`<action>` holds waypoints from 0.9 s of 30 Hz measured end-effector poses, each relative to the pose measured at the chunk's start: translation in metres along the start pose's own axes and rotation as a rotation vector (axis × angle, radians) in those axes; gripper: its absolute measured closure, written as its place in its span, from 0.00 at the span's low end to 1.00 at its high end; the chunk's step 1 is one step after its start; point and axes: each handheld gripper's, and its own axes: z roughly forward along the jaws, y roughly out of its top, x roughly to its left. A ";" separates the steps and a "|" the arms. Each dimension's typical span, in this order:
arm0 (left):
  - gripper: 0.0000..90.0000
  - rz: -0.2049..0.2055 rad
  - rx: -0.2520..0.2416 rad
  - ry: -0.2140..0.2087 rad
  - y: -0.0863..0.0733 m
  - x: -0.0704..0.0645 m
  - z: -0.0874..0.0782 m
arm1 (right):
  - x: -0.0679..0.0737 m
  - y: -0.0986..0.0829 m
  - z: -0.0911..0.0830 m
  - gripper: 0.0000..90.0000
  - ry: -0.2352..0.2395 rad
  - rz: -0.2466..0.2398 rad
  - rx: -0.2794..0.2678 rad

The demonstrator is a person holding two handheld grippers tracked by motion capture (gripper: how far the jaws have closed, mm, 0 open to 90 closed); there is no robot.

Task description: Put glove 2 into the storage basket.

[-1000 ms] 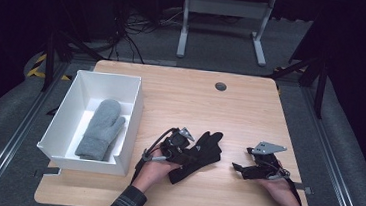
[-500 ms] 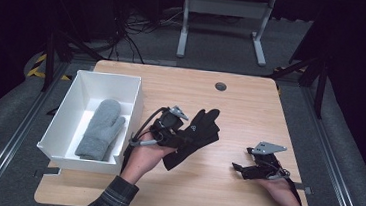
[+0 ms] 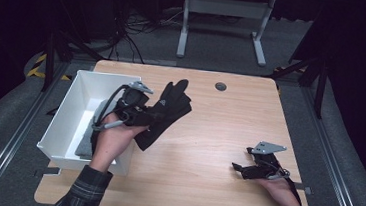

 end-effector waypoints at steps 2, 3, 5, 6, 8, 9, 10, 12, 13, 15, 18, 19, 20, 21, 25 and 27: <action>0.75 -0.026 -0.011 0.026 -0.006 0.010 -0.010 | 0.000 0.000 0.000 0.15 -0.001 0.001 0.000; 0.75 -0.046 -0.019 0.038 -0.010 0.017 -0.016 | 0.000 0.000 0.000 0.15 -0.001 0.000 0.000; 0.75 -0.059 -0.028 0.049 -0.014 0.024 -0.021 | 0.000 0.000 0.000 0.15 -0.001 0.001 0.000; 0.75 -0.079 -0.038 0.060 -0.017 0.028 -0.025 | 0.000 0.000 0.000 0.15 -0.001 0.001 0.000; 0.75 -0.117 -0.047 0.096 -0.026 0.039 -0.034 | 0.000 0.000 0.000 0.15 -0.003 0.001 0.000; 0.75 -0.130 -0.050 0.111 -0.030 0.044 -0.037 | 0.000 0.000 0.000 0.15 -0.003 0.001 0.000; 0.75 -0.142 -0.048 0.120 -0.033 0.048 -0.039 | 0.000 0.000 0.000 0.15 -0.003 0.002 0.000; 0.75 -0.176 -0.045 0.150 -0.042 0.057 -0.043 | 0.000 0.000 0.000 0.15 -0.003 0.001 0.000; 0.75 -0.197 -0.044 0.160 -0.047 0.062 -0.044 | 0.000 0.000 0.000 0.15 -0.003 0.001 0.000; 0.75 -0.235 -0.042 0.173 -0.057 0.071 -0.046 | 0.000 0.000 0.000 0.15 -0.001 0.001 0.001; 0.75 -0.286 -0.030 0.212 -0.073 0.087 -0.045 | 0.000 0.001 0.001 0.15 -0.001 0.002 0.001; 0.75 -0.300 -0.028 0.224 -0.078 0.092 -0.044 | 0.000 0.001 0.001 0.15 -0.001 0.001 0.001; 0.75 -0.313 -0.019 0.234 -0.082 0.096 -0.043 | 0.000 0.001 0.001 0.15 0.000 0.002 0.002; 0.75 -0.313 -0.019 0.234 -0.082 0.096 -0.043 | 0.000 0.001 0.001 0.15 0.000 0.002 0.002; 0.75 -0.353 0.006 0.255 -0.094 0.107 -0.035 | 0.000 0.001 0.001 0.14 0.001 0.000 0.002; 0.75 -0.377 0.032 0.261 -0.101 0.112 -0.026 | 0.000 0.001 0.001 0.14 0.001 0.000 0.002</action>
